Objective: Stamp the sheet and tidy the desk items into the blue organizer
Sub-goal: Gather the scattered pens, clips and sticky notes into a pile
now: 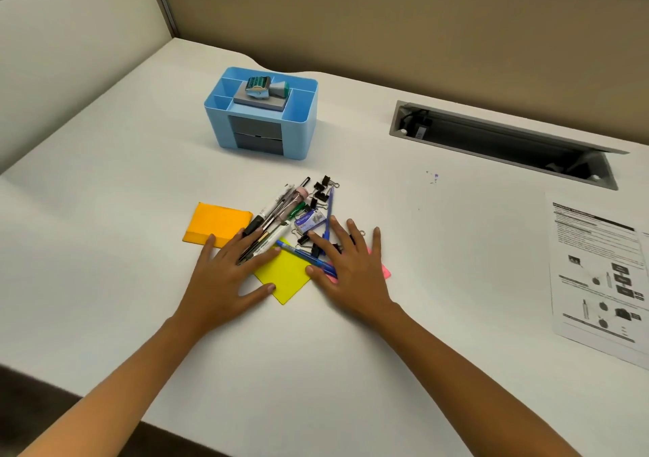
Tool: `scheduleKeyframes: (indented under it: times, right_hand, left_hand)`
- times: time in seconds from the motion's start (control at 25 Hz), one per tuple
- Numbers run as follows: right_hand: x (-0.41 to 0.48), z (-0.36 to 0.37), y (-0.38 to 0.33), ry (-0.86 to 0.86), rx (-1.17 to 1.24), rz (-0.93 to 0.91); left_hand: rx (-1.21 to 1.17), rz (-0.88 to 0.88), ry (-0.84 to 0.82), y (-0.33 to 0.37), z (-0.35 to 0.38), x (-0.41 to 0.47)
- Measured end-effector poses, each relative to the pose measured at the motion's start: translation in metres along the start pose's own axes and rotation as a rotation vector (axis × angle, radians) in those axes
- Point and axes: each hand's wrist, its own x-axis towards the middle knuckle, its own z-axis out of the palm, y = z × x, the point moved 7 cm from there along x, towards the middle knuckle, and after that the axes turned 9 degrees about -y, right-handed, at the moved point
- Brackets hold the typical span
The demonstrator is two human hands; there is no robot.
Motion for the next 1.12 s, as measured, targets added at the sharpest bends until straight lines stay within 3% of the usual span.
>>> scheduleKeyframes:
  times: [0.24,0.48,0.6,0.68,0.8,1.0,1.12]
  right_hand:
    - [0.025,0.015,-0.059,0.038,0.096,0.028]
    - [0.051,0.017,-0.098,0.069,0.205,0.01]
    - [0.068,0.001,-0.083,0.191,0.465,0.043]
    - [0.089,-0.008,-0.059,0.262,0.5,0.115]
    - [0.124,-0.009,-0.022,0.202,0.534,0.225]
    - [0.152,0.006,-0.044,0.047,0.397,-0.144]
    - [0.159,0.009,-0.071,0.027,0.392,-0.243]
  left_hand:
    - [-0.058,0.032,-0.032,-0.057,-0.013,-0.01]
    - [-0.109,-0.053,0.079,-0.087,-0.027,-0.022]
    - [-0.129,-0.192,0.216,-0.073,-0.032,-0.035]
    - [-0.131,-0.345,0.239,-0.057,-0.026,-0.043]
    - [-0.142,-0.535,0.209,-0.048,-0.011,-0.046]
    - [-0.197,-0.664,0.257,-0.077,-0.009,-0.039]
    - [-0.177,-0.683,0.277,-0.088,-0.008,-0.033]
